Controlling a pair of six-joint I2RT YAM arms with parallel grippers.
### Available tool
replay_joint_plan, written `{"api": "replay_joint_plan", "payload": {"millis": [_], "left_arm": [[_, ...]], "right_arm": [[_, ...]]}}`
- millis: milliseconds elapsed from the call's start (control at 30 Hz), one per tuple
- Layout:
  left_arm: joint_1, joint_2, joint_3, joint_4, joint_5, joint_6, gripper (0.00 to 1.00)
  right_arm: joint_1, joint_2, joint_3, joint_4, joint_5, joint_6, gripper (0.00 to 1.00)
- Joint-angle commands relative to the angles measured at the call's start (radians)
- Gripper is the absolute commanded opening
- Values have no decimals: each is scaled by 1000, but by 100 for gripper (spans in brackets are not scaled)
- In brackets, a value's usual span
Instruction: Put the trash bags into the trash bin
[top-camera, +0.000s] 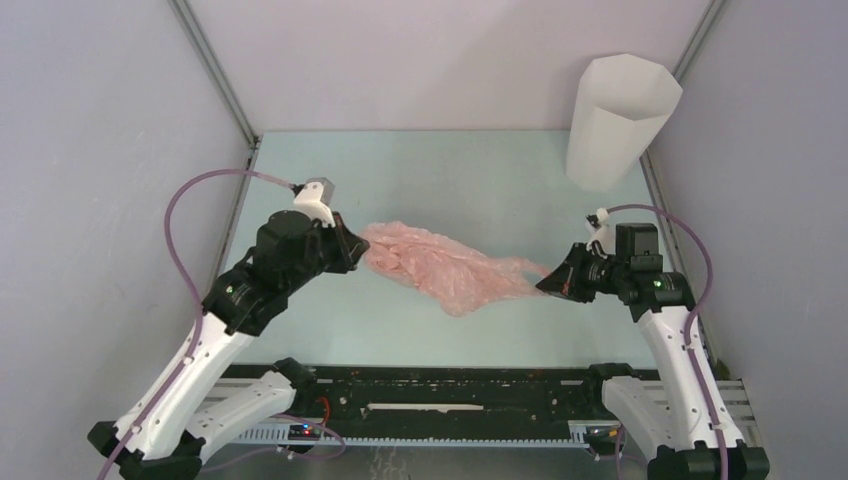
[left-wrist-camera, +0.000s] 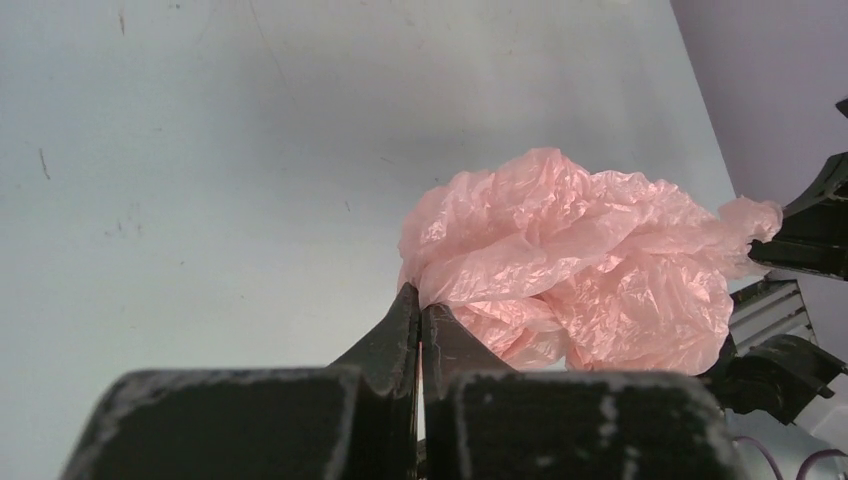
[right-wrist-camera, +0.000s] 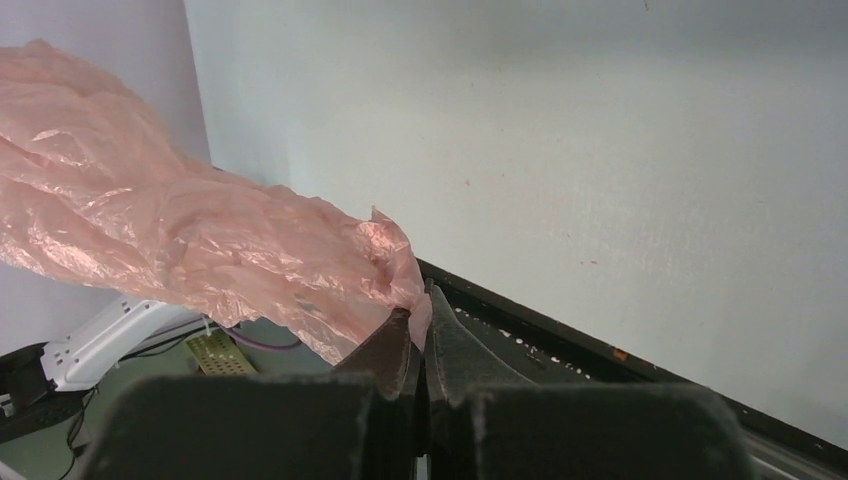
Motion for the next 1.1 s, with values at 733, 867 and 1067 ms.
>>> {"api": "replay_joint_plan", "payload": {"millis": [733, 867, 1067], "left_arm": [[64, 247, 120, -134, 330, -165, 0], [66, 266, 103, -84, 390, -218, 0], [71, 294, 82, -51, 447, -262, 0]], "right_arm": [[221, 126, 262, -216, 486, -98, 48], [384, 157, 361, -261, 655, -121, 64], [777, 243, 403, -137, 677, -170, 70]]}}
